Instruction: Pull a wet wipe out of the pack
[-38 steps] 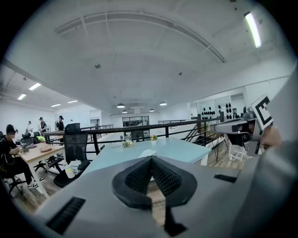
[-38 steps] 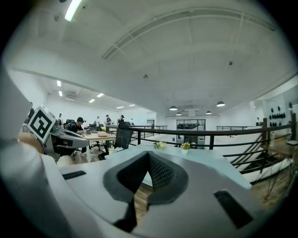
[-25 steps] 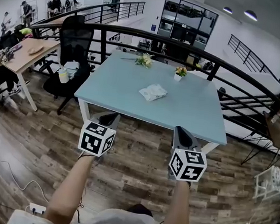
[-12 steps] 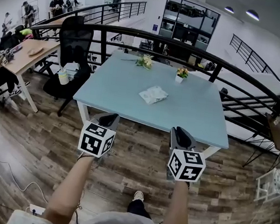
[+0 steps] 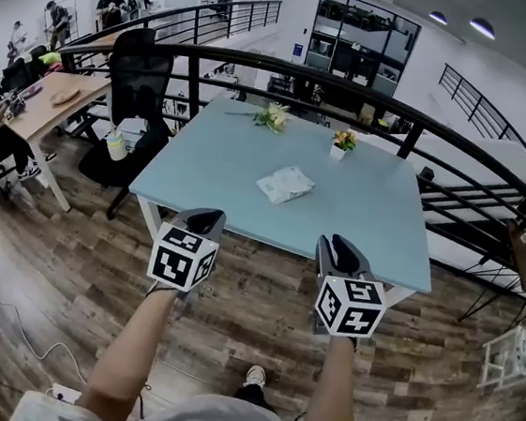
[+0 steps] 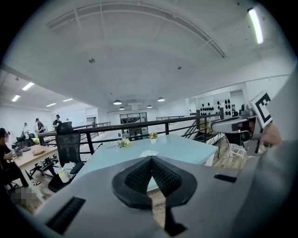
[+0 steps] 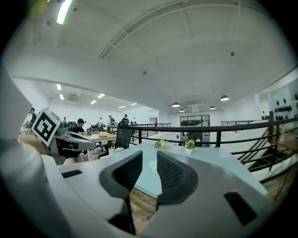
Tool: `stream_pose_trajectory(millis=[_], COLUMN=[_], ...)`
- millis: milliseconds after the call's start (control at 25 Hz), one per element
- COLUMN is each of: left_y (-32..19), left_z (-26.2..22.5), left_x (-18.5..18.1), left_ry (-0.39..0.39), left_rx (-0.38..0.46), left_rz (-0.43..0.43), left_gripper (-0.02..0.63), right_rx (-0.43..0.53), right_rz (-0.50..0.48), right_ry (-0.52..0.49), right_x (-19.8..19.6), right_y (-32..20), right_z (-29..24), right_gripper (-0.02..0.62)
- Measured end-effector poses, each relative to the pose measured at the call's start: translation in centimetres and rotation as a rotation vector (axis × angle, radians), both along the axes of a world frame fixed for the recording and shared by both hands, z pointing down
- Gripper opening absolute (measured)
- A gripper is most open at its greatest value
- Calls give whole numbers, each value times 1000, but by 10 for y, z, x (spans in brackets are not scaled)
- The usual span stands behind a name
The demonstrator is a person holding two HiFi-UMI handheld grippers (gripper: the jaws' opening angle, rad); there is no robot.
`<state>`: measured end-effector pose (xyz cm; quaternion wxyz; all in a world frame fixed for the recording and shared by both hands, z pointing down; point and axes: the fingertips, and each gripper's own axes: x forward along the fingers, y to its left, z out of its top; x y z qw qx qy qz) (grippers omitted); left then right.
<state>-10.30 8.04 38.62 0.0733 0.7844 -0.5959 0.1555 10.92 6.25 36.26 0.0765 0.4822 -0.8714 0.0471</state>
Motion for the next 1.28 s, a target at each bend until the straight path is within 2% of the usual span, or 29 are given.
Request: stream_pose_trajectory(millis=[240, 880, 1280], left_y=[-38, -131, -179], left_z=[-2, -5, 4], left_x=[7, 38, 57], left_ry=[-8, -22, -24], left_rx=[-2, -12, -23], left_rz=[-15, -42, -69], left_gripper=[-6, -6, -6], right_rx=[-5, -47, -58], right_rz=[-24, -79, -106], right_ry=[-1, -9, -15], right_x=[4, 26, 44], right_y=[-39, -135, -186], right_z=[-2, 5, 14], right_gripper=[93, 202, 245])
